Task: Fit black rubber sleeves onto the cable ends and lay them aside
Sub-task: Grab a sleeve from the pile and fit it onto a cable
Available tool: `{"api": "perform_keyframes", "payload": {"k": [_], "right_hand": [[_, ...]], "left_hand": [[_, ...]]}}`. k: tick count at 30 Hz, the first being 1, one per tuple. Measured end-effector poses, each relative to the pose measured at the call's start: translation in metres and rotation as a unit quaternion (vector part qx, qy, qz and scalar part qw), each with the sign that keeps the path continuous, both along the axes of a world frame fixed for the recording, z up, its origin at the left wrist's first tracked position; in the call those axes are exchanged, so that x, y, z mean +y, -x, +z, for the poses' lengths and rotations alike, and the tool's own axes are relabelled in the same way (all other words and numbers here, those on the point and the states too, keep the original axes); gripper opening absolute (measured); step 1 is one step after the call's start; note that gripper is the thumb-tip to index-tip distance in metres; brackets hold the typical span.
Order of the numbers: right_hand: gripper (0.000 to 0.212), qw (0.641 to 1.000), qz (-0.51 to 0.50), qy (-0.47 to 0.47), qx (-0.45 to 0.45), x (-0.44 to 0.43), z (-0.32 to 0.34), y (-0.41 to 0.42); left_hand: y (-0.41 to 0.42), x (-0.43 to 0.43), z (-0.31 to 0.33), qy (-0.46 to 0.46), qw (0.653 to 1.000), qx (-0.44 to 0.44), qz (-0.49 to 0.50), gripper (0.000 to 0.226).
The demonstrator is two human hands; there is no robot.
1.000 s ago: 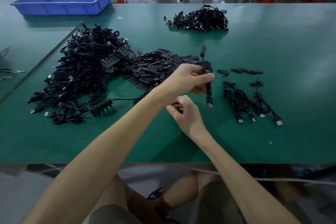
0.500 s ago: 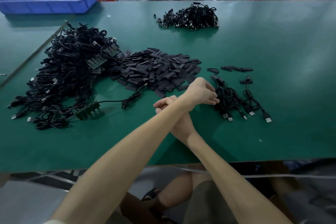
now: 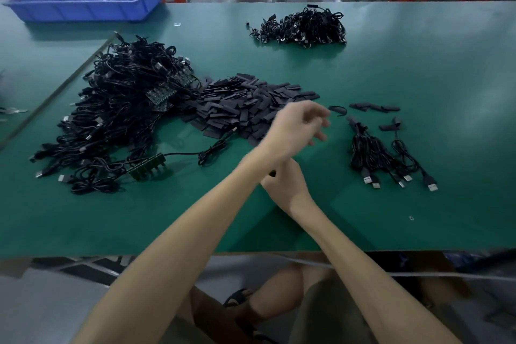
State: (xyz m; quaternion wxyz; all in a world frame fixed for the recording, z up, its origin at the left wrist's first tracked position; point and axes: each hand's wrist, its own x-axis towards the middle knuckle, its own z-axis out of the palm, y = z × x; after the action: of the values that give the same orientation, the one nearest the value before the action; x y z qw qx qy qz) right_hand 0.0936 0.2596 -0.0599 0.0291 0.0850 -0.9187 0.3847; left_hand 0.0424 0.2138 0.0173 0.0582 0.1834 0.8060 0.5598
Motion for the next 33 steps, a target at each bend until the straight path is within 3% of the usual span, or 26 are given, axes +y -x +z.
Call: {"api": "perform_keyframes", "payload": {"k": [2, 6, 9, 11, 13, 15, 19, 22, 24, 27, 33], "right_hand": [[0.017, 0.994, -0.037, 0.099, 0.009, 0.0, -0.001, 0.0], [0.008, 0.99, -0.017, 0.141, 0.001, 0.0, 0.001, -0.007], [0.007, 0.987, -0.021, 0.162, 0.004, 0.001, 0.0, -0.005], [0.007, 0.987, -0.023, 0.156, 0.003, -0.001, 0.001, -0.006], [0.007, 0.987, -0.02, 0.161, 0.004, 0.0, 0.0, -0.005], [0.007, 0.987, -0.021, 0.159, 0.005, 0.001, 0.0, -0.005], [0.006, 0.987, -0.009, 0.159, 0.018, 0.0, 0.001, -0.008], [0.013, 0.985, 0.021, 0.167, 0.03, -0.001, 0.004, -0.012], [0.015, 0.983, 0.049, 0.176, 0.023, 0.0, 0.004, -0.015], [0.011, 0.982, 0.057, 0.18, 0.02, 0.001, 0.005, -0.015], [0.015, 0.984, 0.048, 0.168, 0.016, 0.004, 0.005, -0.012]], "left_hand": [[0.003, -0.037, 0.001, 0.059, 0.994, 0.064, 0.062, 0.022], [0.001, -0.124, -0.01, 0.256, 0.946, 0.114, 0.165, 0.02], [-0.007, -0.192, -0.02, 0.458, 0.862, 0.048, 0.212, 0.045], [-0.015, -0.228, -0.021, 0.518, 0.827, -0.027, 0.216, 0.047], [-0.023, -0.249, -0.023, 0.519, 0.827, -0.034, 0.215, 0.029], [-0.03, -0.258, -0.025, 0.472, 0.854, 0.0, 0.22, 0.012], [-0.042, -0.243, -0.026, 0.345, 0.918, 0.012, 0.194, 0.006], [-0.046, -0.213, -0.024, 0.304, 0.945, 0.023, 0.116, 0.011], [-0.048, -0.188, -0.027, 0.285, 0.956, 0.037, 0.067, 0.009], [-0.05, -0.158, -0.034, 0.284, 0.955, 0.064, 0.053, 0.029], [-0.052, -0.147, -0.047, 0.247, 0.961, 0.09, 0.084, 0.021]]}}
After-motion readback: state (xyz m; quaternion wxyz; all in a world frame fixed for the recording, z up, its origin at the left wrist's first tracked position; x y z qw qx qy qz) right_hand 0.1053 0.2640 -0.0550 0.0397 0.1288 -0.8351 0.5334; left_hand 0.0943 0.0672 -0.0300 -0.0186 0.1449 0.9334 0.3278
